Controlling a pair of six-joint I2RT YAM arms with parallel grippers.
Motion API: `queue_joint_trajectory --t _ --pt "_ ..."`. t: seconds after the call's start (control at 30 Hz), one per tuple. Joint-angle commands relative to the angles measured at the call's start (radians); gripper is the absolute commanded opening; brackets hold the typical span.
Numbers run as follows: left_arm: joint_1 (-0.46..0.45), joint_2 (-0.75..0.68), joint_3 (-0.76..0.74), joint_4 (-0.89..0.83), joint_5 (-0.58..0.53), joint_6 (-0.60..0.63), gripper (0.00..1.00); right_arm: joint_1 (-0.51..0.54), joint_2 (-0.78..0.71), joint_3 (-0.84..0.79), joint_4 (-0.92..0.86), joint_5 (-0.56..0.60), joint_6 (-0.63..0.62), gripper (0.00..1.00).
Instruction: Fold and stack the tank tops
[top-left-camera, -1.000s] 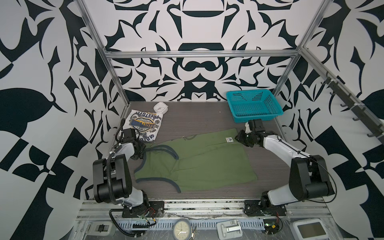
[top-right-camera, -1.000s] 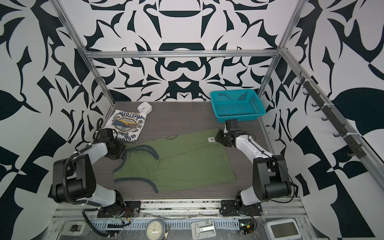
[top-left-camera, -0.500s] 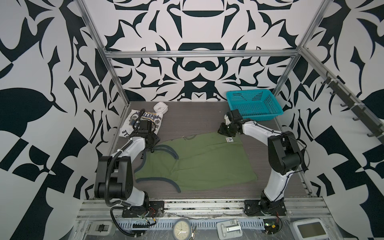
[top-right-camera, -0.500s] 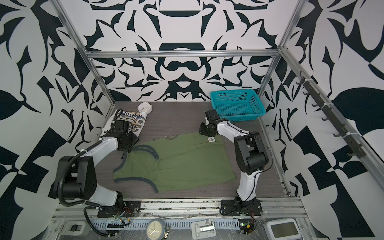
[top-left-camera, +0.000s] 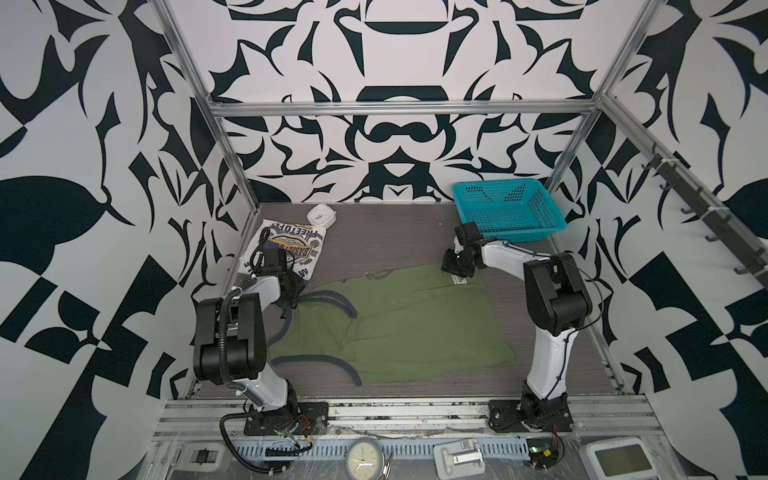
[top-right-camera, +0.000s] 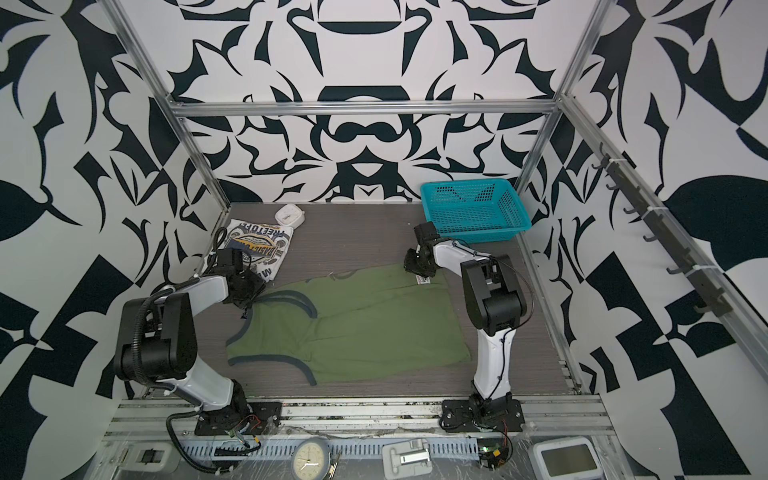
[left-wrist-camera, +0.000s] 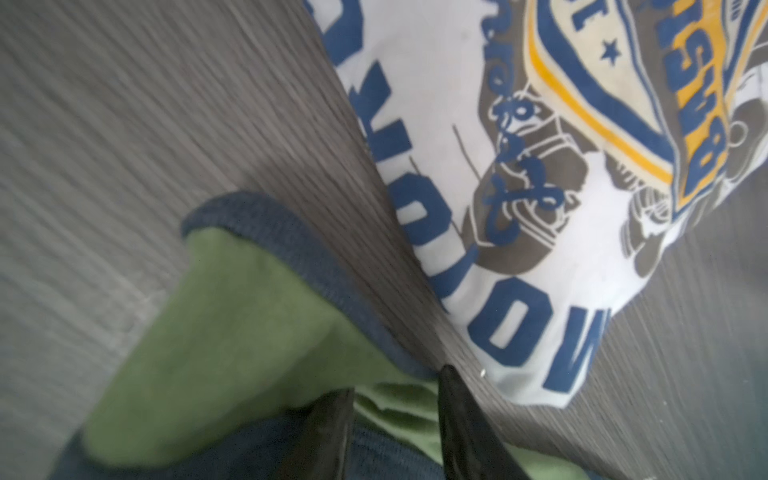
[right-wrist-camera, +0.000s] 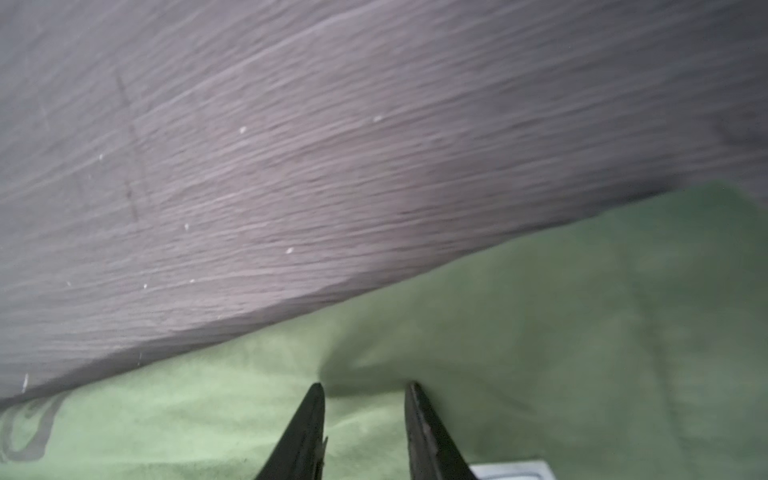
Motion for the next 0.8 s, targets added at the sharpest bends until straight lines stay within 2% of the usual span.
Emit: queue_joint_trajectory --t 0.0,0.07,0.13,0.23,0.37,0.47,0.53,0.63,0.77 --pt "0.004 -0.027 -0.02 -0.02 0.013 -0.002 0.4 -0.013 -0.025 -0.037 -0.04 0.017 0.004 0.36" --pt "0.005 -0.081 -0.015 -0.054 0.016 0.002 0.45 -0.012 -0.075 -0.031 -0.067 0.007 -0.013 0.36" --pt "0.004 -0.158 -0.007 -0.117 0.005 0.016 0.56 -0.011 -0.14 -0.031 -0.107 0.018 -0.033 0.38" --pt "-0.007 -0.294 0.017 -0.264 -0.014 0.055 0.68 -0.011 -0.27 -0.062 -0.189 0.042 -0.071 0.46" --pt "-0.11 -0.467 0.021 -0.467 -0.035 0.081 0.76 -0.004 -0.445 -0.176 -0.295 0.066 -0.104 0.54" --pt "-0.273 -0.543 -0.019 -0.582 -0.038 0.036 0.76 0.001 -0.557 -0.272 -0.383 0.093 -0.102 0.54" --pt "-0.405 -0.578 -0.052 -0.661 -0.038 -0.036 0.74 0.001 -0.621 -0.332 -0.438 0.096 -0.086 0.54" --pt "-0.638 -0.628 -0.12 -0.721 -0.018 -0.201 0.69 0.001 -0.712 -0.412 -0.499 0.102 -0.051 0.54" --pt "-0.975 -0.672 -0.193 -0.749 -0.006 -0.483 0.63 0.003 -0.791 -0.473 -0.551 0.107 0.004 0.54"
